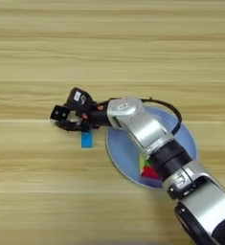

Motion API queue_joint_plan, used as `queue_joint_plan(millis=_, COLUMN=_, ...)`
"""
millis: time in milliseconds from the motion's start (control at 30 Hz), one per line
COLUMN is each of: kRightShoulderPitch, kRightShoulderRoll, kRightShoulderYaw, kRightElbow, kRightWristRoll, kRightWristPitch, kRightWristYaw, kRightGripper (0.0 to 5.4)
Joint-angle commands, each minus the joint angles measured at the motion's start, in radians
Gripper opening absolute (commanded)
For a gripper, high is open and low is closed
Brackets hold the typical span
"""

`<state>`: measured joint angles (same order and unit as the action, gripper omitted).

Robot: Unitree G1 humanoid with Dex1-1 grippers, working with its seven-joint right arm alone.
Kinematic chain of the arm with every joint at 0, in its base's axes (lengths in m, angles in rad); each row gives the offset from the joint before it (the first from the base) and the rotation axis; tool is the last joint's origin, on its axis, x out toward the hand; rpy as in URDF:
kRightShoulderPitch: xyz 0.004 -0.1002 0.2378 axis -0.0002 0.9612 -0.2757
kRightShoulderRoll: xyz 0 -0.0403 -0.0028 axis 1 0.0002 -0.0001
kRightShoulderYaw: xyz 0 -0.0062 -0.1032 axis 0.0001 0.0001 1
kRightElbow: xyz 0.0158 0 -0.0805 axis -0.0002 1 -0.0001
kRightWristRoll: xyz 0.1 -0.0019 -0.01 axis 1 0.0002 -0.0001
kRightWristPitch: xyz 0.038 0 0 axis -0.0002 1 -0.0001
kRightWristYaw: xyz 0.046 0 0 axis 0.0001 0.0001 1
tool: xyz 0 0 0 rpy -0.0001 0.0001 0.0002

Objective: Move the objects on the table

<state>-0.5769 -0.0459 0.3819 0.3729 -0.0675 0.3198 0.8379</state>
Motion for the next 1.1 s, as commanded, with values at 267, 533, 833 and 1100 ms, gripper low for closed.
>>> queue_joint_plan(millis=267, kRightShoulderPitch=-0.072, kRightShoulderRoll=-0.105, kRightShoulderYaw=-0.100, kRightElbow=-0.232, kRightWristRoll=0.075, kRightWristPitch=0.030, kRightWristYaw=0.040, kRightGripper=2.48)
queue_joint_plan(millis=533, kRightShoulderPitch=-0.012, kRightShoulderRoll=-0.209, kRightShoulderYaw=-0.156, kRightElbow=-0.342, kRightWristRoll=0.122, kRightWristPitch=0.046, kRightWristYaw=0.081, kRightGripper=2.48)
queue_joint_plan(millis=833, kRightShoulderPitch=0.036, kRightShoulderRoll=-0.289, kRightShoulderYaw=-0.218, kRightElbow=-0.402, kRightWristRoll=0.163, kRightWristPitch=0.052, kRightWristYaw=0.090, kRightGripper=2.48)
queue_joint_plan(millis=1100, kRightShoulderPitch=0.055, kRightShoulderRoll=-0.364, kRightShoulderYaw=-0.297, kRightElbow=-0.400, kRightWristRoll=0.195, kRightWristPitch=0.058, kRightWristYaw=0.089, kRightGripper=2.48)
